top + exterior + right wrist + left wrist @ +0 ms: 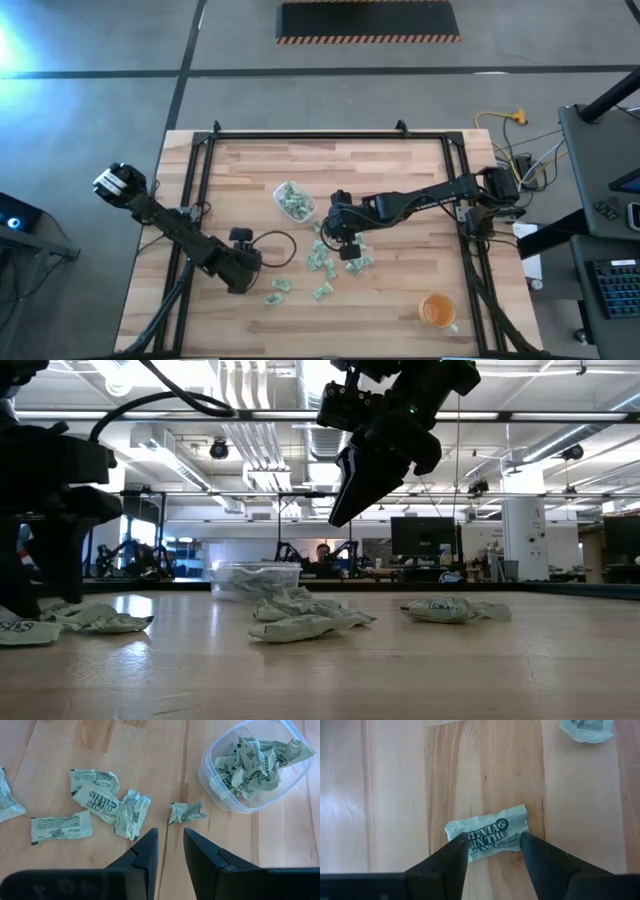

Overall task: Pick and place Stevia / Truvia into bins
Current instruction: Put the stevia packet into the transparent bin

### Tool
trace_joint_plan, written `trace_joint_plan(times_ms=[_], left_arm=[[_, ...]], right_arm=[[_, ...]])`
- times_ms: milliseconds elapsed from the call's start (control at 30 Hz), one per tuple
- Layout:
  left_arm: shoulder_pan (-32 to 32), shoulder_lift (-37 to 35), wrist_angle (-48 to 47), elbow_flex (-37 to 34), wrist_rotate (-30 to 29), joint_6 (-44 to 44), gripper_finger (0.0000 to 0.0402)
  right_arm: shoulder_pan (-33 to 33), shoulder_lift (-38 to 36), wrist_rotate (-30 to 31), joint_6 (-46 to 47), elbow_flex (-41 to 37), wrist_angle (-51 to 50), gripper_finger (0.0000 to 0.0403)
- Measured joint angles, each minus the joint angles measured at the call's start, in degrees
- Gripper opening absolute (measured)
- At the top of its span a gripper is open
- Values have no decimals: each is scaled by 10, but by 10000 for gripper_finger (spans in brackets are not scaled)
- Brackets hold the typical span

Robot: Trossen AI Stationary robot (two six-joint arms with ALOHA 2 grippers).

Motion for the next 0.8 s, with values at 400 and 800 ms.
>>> trace_joint_plan(times_ms=[400,800], left_arm=[[0,0,0,1,9,15,70],[6,-30,-1,14,-64,84,53]], right_arm=[[0,0,0,0,0,0,82],[0,0,0,-2,0,1,74]])
